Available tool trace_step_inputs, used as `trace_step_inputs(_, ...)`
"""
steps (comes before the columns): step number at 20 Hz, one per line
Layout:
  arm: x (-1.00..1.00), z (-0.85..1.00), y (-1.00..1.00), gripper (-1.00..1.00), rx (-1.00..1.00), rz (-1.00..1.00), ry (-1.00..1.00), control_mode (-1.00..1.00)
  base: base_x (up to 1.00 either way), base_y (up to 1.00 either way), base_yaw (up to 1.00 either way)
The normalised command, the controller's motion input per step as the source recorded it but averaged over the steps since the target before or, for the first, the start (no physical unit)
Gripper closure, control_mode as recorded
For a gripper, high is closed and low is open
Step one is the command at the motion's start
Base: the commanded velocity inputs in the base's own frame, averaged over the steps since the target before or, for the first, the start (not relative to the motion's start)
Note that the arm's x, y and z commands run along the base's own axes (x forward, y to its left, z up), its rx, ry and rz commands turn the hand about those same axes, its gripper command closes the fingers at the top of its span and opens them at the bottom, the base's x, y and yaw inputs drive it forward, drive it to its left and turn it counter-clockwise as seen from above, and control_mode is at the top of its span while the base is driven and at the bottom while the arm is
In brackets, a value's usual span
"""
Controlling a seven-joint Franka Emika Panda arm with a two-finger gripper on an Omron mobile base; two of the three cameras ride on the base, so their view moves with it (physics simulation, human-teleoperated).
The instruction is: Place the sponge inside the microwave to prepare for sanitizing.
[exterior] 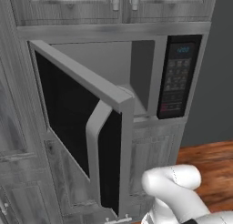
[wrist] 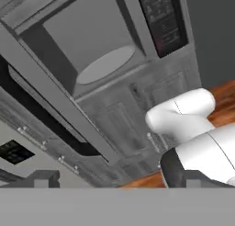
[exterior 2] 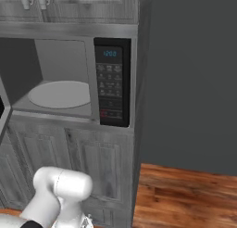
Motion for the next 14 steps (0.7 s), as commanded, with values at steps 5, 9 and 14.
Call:
trace_step_inputs(5,0.0,0.0,-0.71,-1.0,0.74,0.25,0.39,-1.0,0.0,0.0,0.0)
trace_step_inputs(9,0.0,0.07,-0.62,-1.0,0.85,0.27,0.28,-1.0,0.0,0.0,0.0)
trace_step_inputs(14,0.3,0.43,-0.73,-1.0,0.55,0.17,0.3,-1.0,0.0,0.0,0.0)
